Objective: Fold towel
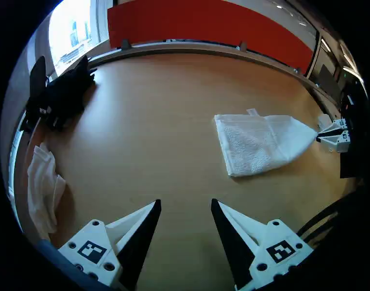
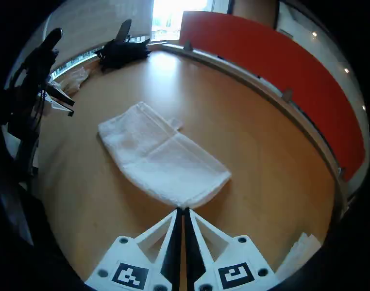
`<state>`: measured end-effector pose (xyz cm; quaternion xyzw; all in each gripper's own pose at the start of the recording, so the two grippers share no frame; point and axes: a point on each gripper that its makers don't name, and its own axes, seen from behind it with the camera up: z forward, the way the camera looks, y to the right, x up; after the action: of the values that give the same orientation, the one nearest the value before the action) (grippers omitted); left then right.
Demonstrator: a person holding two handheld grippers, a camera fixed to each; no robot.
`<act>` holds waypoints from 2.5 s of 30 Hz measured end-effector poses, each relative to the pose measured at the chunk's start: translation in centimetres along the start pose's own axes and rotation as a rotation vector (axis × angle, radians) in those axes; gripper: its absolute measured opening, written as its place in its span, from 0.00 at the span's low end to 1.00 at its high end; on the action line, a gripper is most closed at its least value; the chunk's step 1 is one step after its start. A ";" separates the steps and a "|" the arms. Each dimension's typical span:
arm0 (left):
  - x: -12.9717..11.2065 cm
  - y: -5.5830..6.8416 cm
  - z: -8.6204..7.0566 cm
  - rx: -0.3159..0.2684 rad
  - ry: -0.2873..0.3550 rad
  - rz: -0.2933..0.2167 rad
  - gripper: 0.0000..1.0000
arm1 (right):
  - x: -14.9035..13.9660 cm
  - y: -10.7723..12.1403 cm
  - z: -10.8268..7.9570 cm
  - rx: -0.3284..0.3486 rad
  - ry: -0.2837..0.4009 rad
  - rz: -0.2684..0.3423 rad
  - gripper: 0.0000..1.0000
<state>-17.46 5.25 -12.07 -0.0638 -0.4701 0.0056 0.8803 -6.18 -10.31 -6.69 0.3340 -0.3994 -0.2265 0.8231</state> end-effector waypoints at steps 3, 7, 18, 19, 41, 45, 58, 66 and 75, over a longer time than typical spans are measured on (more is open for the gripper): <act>0.2 0.0 0.0 0.001 0.003 -0.001 0.75 | 1.3 0.4 -1.0 -0.020 0.022 -0.018 0.04; 0.5 0.2 -0.2 -0.001 0.009 0.001 0.75 | 2.9 1.0 -2.4 -0.045 0.053 -0.033 0.04; 1.1 0.5 -0.8 -0.005 0.020 0.006 0.76 | 4.9 3.1 -5.2 -0.102 0.088 -0.067 0.04; 1.1 0.5 -0.8 -0.005 0.021 0.006 0.76 | 5.0 3.2 -5.4 -0.105 0.090 -0.068 0.04; 1.0 0.5 -1.3 -0.001 0.031 -0.001 0.76 | 6.8 0.7 -4.2 -0.049 0.120 -0.111 0.04; 1.0 0.4 -1.5 0.001 0.036 -0.003 0.76 | 7.4 -0.9 -3.2 -0.015 0.121 -0.124 0.04; 0.9 0.1 -2.2 0.000 0.047 -0.025 0.75 | 8.9 -5.0 -0.3 0.084 0.108 -0.173 0.04; 0.9 -0.7 -2.7 0.008 0.054 -0.047 0.75 | 8.6 -7.7 1.9 0.157 0.074 -0.212 0.04; 0.5 -1.5 -3.0 0.019 0.057 -0.071 0.75 | 7.7 -9.8 3.7 0.215 0.043 -0.232 0.04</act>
<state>-14.78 3.50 -13.10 -0.0391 -0.4468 -0.0232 0.8935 -5.71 -23.24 -8.30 0.4689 -0.3627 -0.2686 0.7592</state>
